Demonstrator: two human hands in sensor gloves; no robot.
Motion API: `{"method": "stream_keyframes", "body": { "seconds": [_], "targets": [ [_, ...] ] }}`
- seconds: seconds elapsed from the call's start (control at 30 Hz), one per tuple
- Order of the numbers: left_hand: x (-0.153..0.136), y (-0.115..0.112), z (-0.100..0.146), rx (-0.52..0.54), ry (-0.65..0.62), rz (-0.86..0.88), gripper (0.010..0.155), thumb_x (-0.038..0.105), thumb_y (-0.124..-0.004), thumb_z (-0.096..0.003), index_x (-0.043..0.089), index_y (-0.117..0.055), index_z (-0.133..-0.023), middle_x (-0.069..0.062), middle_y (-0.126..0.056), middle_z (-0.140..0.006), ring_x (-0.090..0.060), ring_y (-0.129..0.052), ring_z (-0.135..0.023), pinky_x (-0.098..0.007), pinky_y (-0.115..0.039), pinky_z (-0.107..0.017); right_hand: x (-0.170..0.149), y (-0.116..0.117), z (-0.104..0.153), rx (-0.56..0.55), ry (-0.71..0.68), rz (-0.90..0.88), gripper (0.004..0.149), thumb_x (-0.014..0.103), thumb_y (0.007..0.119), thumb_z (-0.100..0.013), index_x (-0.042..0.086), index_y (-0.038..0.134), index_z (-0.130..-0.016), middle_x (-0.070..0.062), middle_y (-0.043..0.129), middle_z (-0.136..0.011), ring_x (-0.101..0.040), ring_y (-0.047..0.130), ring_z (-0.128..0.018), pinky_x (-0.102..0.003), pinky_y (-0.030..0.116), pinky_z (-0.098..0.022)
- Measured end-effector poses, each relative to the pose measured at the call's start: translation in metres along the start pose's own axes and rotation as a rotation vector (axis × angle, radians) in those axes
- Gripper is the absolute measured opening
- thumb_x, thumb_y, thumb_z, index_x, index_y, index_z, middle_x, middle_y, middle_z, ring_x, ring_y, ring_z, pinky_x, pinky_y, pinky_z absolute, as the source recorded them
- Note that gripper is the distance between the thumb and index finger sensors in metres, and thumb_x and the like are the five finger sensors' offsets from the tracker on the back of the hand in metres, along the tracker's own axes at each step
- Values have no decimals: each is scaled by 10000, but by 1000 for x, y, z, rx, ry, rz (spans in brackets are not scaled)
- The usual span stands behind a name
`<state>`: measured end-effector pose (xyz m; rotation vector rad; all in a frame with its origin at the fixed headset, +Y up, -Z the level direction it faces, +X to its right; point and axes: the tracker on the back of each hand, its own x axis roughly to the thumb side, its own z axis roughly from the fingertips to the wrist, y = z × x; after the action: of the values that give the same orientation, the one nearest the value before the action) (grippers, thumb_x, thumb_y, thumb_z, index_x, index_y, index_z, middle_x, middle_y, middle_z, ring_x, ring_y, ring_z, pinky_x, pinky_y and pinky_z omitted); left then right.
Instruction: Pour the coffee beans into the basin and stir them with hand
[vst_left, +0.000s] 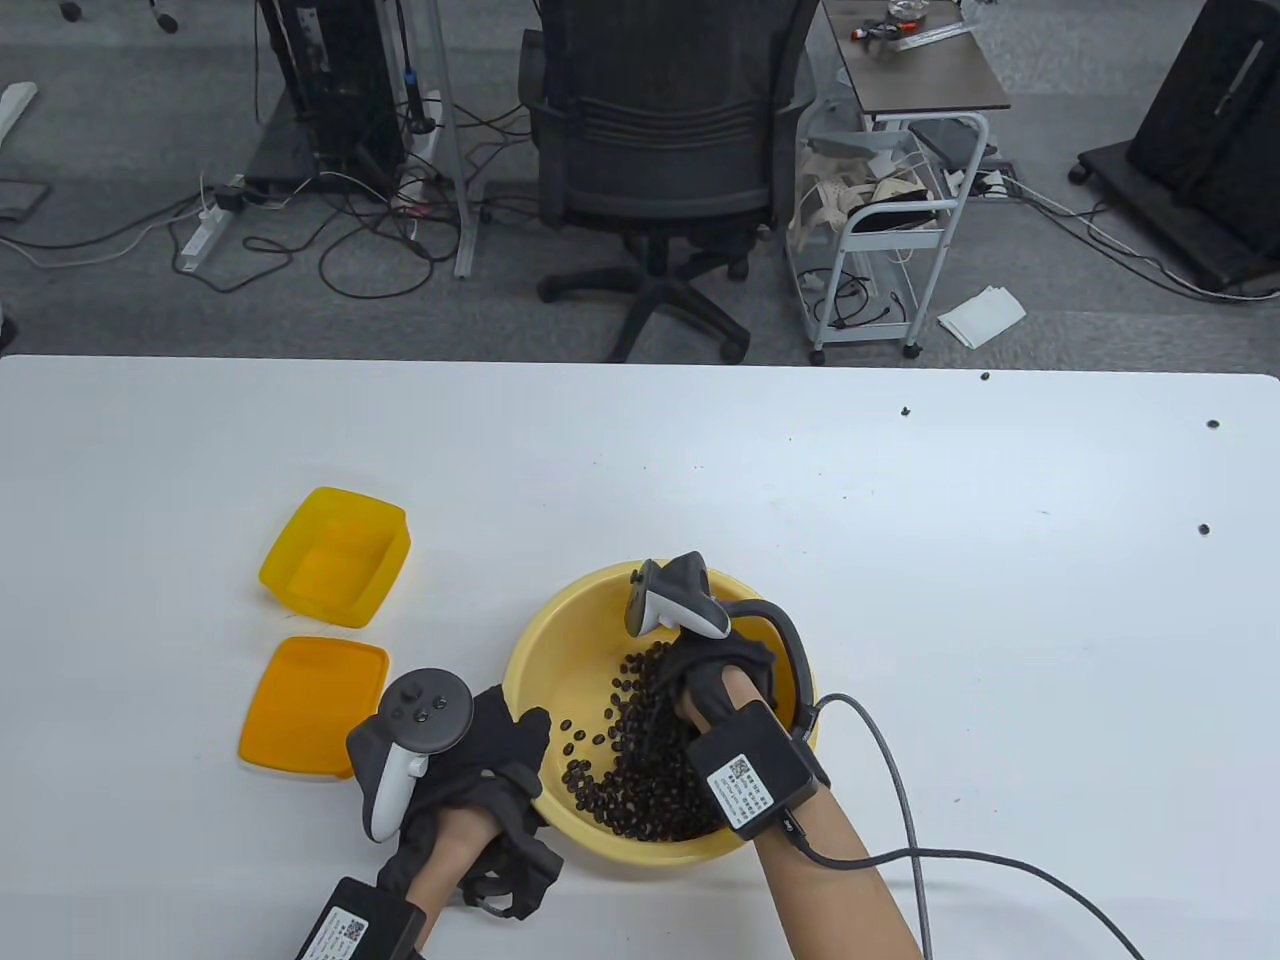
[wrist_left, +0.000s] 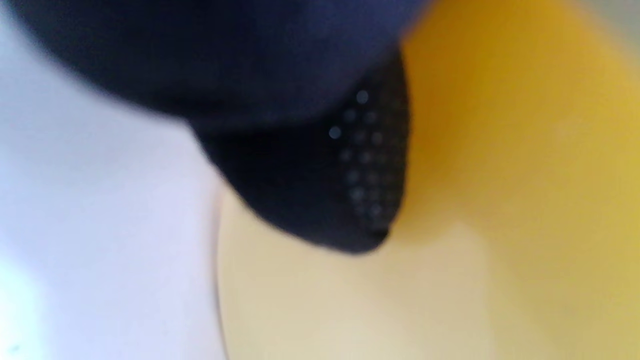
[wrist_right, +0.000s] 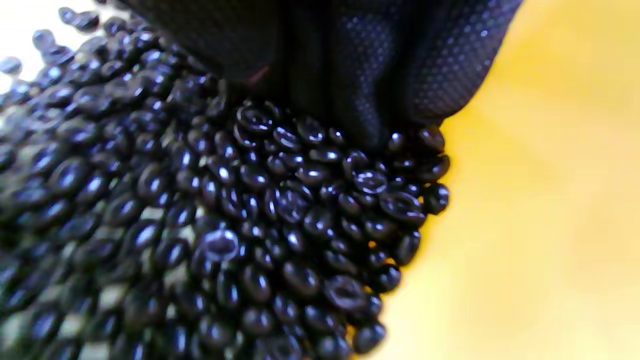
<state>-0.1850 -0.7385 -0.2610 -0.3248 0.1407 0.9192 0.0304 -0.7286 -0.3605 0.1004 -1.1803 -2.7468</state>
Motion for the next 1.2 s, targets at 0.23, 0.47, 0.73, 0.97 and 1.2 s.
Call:
{"method": "stream_keyframes", "body": {
  "seconds": [0.23,0.47,0.73,0.97,1.2],
  "targets": [
    [0,0,0,12,3,1,646,421,-709,-491,-19,-506,-919,-225,-968,-493,-112,-1141,-62,-157,-1000,86,7,31,21,210,-211,-35,460,310,745,-412,128,758,-835,-126,823,-829,-323,932,-711,-428,813,-539],
    [-1,0,1,22,7,0,647,421,-708,-490,-21,-507,-919,-224,-969,-491,-115,-1140,-57,-157,-999,89,43,47,44,213,-420,-41,471,316,740,-409,141,734,-847,-113,806,-835,-310,924,-722,-421,811,-548],
    [-1,0,0,7,1,-5,648,421,-702,-490,-23,-501,-917,-219,-967,-496,-113,-1137,-62,-161,-993,88,74,34,43,175,-465,-153,486,286,745,-422,107,700,-872,-147,774,-863,-336,896,-748,-441,785,-569],
    [0,0,-1,-9,-3,-21,652,416,-700,-491,-29,-488,-918,-216,-964,-502,-106,-1138,-74,-164,-991,81,87,15,30,64,-446,-174,476,286,741,-425,105,703,-864,-144,788,-848,-318,913,-721,-428,794,-556],
    [1,0,-1,-16,-9,-34,658,418,-700,-492,-32,-483,-920,-213,-963,-506,-99,-1137,-86,-163,-990,75,92,-8,17,-232,-328,-50,449,274,744,-414,138,728,-841,-118,774,-865,-325,872,-767,-442,756,-590]
  ]
}}
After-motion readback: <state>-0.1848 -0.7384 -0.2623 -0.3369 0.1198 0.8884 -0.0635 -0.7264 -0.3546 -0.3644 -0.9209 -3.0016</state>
